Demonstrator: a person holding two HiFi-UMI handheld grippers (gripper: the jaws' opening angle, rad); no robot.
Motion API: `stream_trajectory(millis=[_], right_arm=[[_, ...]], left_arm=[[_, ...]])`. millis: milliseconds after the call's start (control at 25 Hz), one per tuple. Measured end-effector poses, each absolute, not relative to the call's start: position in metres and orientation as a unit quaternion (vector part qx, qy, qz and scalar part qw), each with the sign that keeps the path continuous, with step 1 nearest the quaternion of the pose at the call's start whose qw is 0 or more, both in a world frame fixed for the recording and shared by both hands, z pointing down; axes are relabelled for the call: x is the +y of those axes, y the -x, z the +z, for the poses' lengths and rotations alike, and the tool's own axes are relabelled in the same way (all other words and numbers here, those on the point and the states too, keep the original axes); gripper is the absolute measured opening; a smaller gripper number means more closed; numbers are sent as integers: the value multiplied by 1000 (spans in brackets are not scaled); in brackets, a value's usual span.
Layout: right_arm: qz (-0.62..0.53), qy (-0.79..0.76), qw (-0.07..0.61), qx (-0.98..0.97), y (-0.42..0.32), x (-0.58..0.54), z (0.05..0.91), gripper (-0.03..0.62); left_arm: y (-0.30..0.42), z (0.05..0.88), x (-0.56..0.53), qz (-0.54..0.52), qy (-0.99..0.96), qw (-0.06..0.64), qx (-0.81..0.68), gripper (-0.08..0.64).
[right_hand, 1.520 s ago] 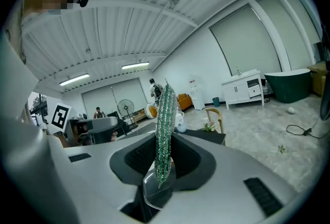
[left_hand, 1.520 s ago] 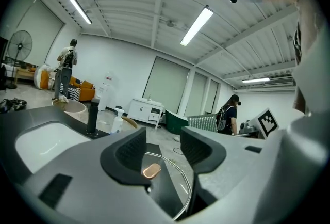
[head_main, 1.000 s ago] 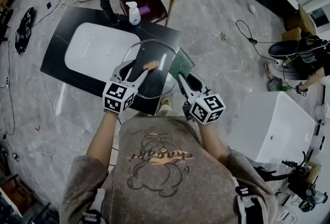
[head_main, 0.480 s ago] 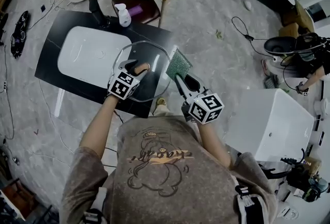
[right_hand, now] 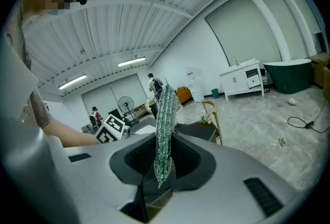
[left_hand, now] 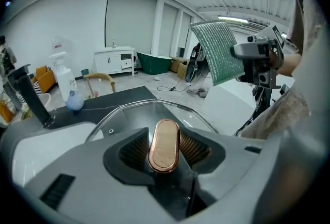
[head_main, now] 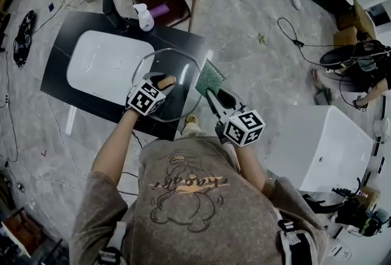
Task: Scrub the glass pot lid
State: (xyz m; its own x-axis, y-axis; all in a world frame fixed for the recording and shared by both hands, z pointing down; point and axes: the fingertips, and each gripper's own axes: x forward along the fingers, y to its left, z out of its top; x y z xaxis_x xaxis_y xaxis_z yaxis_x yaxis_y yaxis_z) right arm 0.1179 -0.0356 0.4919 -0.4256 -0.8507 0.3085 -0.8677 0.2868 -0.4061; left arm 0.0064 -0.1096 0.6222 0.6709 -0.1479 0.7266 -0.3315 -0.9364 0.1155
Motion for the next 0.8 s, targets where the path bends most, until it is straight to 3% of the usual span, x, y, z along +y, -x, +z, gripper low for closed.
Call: stream_trajectory(millis=[280,800], right_arm=[[301,-471,39,-828,-97,-30,511,95],[396,-284,142,-862,-22,15,572,95]], left_arm=[[-7,623,-110,385,-906,135,-113,186],[-8,623,-109,386,-906,143,-96,184]])
